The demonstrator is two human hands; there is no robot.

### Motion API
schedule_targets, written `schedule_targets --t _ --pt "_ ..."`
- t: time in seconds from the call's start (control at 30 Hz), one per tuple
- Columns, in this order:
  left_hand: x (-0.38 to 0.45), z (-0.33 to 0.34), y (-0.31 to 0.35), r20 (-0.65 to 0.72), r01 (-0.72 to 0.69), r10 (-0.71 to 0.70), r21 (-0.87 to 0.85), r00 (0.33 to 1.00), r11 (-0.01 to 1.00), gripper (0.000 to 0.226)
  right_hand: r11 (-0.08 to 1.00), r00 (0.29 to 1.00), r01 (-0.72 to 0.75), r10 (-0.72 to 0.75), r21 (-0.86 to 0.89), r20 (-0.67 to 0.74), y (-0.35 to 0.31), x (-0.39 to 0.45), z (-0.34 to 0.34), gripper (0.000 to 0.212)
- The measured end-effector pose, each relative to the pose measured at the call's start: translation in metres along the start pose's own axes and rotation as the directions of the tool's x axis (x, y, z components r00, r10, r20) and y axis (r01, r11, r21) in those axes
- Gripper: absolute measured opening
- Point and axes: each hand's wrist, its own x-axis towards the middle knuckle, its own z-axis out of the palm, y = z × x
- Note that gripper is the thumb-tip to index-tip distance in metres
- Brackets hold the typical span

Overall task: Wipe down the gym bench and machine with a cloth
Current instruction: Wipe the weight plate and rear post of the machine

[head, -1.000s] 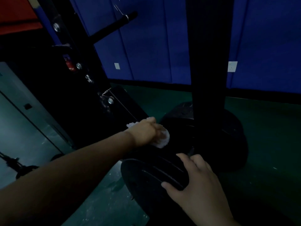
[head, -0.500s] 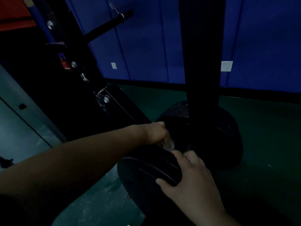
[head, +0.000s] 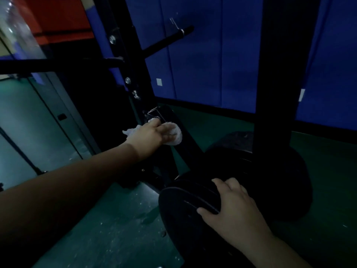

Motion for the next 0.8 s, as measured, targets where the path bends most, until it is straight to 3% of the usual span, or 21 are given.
schedule_targets --t 0.07,0.13,0.23,0.37,0.5,0.67,0.8 --pt "-0.008 -0.002 -0.008 -0.088 0.089 -0.09 -0.016 0.992 0.996 0.04 0.999 0.999 0.03 -0.029 -0.025 0.017 -0.01 0.011 0.002 0.088" --pt "-0.022 -0.007 -0.012 -0.088 0.187 -0.193 -0.079 0.977 0.979 0.041 0.999 0.998 0.041 -0.04 -0.03 0.043 -0.017 0.02 0.003 0.085" --pt "-0.051 -0.022 -0.02 -0.139 0.292 -0.284 0.047 0.949 0.955 0.038 0.999 0.996 0.034 -0.033 -0.01 0.082 -0.022 0.03 0.003 0.083" --pt "-0.071 -0.037 -0.058 -0.271 0.289 -0.286 -0.033 0.919 0.957 0.041 0.993 0.997 0.051 -0.057 0.111 0.055 -0.033 0.049 0.004 0.068" --pt "-0.066 -0.033 -0.076 -0.392 0.278 -0.318 -0.155 0.863 0.948 0.038 0.954 0.983 0.153 -0.118 0.259 -0.143 -0.06 0.092 0.007 0.06" --pt "-0.044 -0.022 -0.094 -0.517 0.163 -0.346 -0.366 0.783 0.916 0.042 0.934 0.902 0.286 -0.186 0.215 -0.39 -0.102 0.159 0.008 0.069" --pt "-0.022 -0.013 -0.125 -0.588 0.085 -0.327 -0.401 0.739 0.912 0.046 0.944 0.909 0.251 -0.154 0.213 -0.388 -0.132 0.215 0.013 0.082"
